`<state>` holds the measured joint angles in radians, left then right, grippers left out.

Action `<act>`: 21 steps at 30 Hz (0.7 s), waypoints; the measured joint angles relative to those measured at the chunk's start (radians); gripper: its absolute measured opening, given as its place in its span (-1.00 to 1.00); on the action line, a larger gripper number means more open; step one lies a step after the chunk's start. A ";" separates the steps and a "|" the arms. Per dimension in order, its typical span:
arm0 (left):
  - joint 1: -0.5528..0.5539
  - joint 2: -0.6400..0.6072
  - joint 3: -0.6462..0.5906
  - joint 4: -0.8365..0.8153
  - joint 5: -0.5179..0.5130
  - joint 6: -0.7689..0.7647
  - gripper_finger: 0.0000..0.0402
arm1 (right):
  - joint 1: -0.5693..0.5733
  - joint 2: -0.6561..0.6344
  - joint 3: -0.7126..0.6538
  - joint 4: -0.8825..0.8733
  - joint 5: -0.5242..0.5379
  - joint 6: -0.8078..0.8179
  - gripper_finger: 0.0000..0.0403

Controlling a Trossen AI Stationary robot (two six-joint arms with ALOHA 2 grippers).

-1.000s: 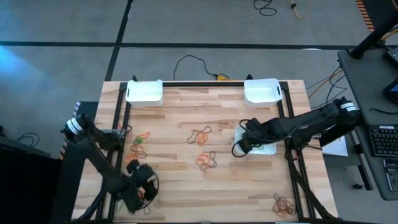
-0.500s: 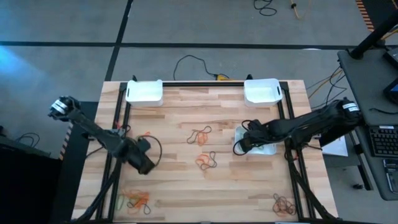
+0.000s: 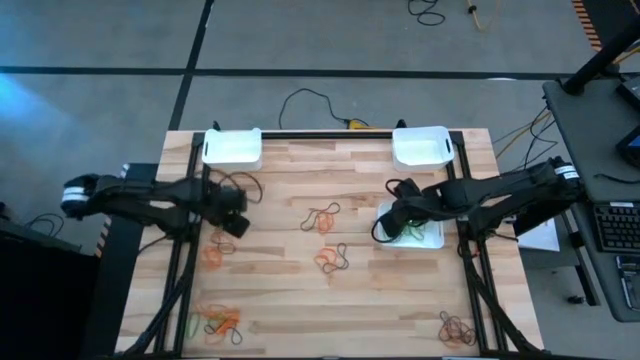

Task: Sort rubber bands into baskets
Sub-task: Put the green rubber band into the bottom white bin

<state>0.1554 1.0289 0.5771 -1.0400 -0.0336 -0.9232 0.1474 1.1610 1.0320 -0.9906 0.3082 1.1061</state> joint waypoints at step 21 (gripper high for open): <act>0.138 0.241 -0.049 0.149 0.090 0.174 -0.78 | 0.071 0.000 0.159 -0.029 0.146 -0.063 0.12</act>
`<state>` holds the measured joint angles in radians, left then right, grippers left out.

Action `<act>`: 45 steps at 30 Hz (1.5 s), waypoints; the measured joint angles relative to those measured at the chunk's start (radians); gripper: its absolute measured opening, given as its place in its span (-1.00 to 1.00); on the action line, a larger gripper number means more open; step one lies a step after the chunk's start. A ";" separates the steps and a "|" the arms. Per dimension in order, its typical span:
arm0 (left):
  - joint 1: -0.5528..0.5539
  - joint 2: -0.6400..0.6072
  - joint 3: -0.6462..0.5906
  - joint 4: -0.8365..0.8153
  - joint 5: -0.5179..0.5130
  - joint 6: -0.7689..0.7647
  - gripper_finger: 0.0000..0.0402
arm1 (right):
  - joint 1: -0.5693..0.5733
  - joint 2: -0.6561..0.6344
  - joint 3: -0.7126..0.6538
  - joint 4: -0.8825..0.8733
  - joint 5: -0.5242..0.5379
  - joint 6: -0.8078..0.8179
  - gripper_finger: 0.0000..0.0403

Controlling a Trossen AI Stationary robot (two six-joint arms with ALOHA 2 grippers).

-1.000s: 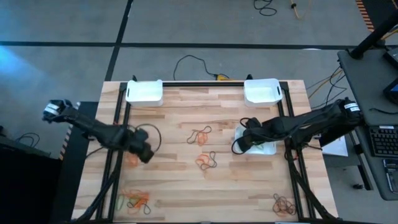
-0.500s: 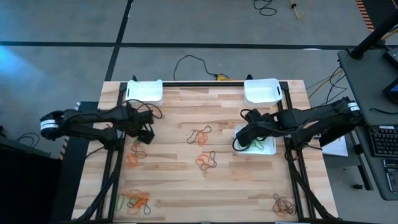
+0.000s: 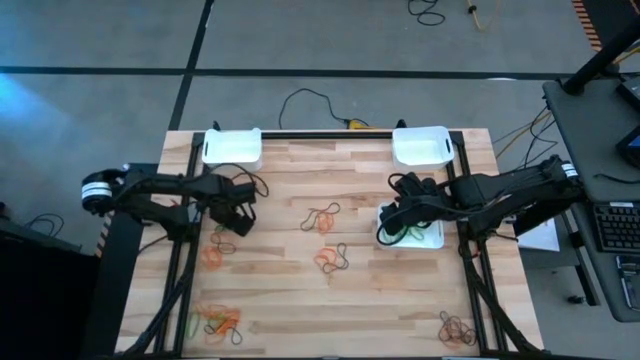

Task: Sort rubber bands into baskets
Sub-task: Put the green rubber band into the bottom white bin

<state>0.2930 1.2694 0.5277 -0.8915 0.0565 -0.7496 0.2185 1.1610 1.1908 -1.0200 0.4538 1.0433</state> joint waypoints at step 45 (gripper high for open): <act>-0.609 0.273 0.420 1.417 -0.406 0.223 -1.00 | 0.357 0.253 -0.026 0.711 0.178 -0.400 0.12</act>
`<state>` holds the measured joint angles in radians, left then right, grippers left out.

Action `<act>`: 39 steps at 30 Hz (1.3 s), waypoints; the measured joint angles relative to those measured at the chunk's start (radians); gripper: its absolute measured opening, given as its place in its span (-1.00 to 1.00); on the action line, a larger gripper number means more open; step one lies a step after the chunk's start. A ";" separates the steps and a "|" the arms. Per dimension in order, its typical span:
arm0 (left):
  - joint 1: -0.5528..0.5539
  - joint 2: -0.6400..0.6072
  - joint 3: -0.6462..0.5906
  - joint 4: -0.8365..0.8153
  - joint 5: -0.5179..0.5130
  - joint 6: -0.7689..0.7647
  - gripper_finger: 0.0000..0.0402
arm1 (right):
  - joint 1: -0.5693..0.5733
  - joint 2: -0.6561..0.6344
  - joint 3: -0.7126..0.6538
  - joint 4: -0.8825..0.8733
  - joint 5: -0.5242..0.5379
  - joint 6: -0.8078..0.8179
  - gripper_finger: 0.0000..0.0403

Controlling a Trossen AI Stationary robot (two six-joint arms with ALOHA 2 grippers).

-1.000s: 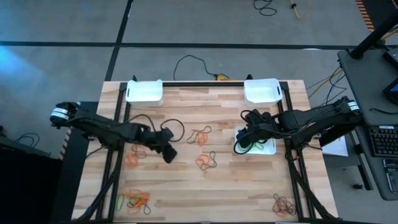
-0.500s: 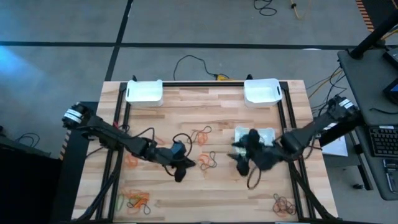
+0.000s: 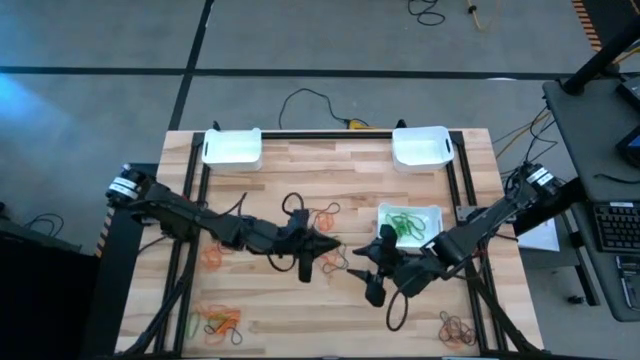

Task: Sort rubber bands into baskets
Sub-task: Put the green rubber band into the bottom white bin

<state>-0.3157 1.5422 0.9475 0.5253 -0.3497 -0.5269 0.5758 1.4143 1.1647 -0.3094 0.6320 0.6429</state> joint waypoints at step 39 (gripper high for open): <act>0.015 0.100 -0.492 0.042 -0.289 -0.461 -0.78 | -0.125 0.181 0.028 0.131 -0.110 -0.146 0.12</act>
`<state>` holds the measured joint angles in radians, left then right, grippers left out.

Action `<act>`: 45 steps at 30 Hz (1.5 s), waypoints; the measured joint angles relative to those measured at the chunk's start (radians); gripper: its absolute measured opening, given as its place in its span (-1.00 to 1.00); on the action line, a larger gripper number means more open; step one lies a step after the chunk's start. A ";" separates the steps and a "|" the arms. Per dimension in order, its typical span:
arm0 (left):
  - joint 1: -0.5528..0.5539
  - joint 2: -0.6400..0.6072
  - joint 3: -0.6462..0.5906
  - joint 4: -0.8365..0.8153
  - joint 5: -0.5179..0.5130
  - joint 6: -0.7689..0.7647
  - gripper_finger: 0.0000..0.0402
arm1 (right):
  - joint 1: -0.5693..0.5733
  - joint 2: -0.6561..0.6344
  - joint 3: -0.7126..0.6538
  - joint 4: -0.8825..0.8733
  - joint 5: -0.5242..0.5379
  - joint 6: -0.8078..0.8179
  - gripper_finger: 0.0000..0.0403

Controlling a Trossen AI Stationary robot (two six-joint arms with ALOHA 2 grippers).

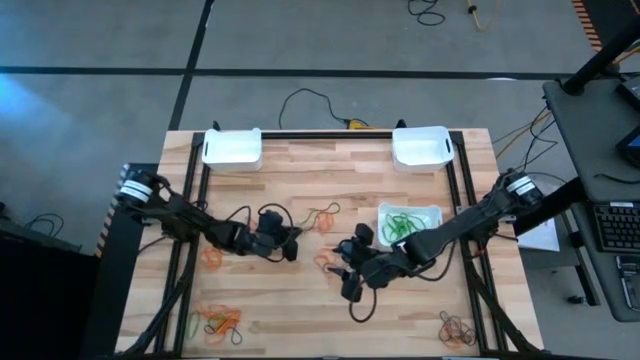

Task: Sort rubber bands into baskets
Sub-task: Put the green rubber band into the bottom white bin

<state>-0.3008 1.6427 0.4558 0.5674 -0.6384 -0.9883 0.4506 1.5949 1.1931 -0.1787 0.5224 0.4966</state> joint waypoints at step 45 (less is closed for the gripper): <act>-0.194 -0.686 -0.062 -0.811 0.211 -0.069 -0.15 | -0.433 0.531 0.293 0.119 -0.527 -0.469 0.04</act>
<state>-0.4946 0.9563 0.3939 -0.2432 -0.4271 -1.0569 0.0174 2.1259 1.4861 -0.0598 -0.0048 0.0278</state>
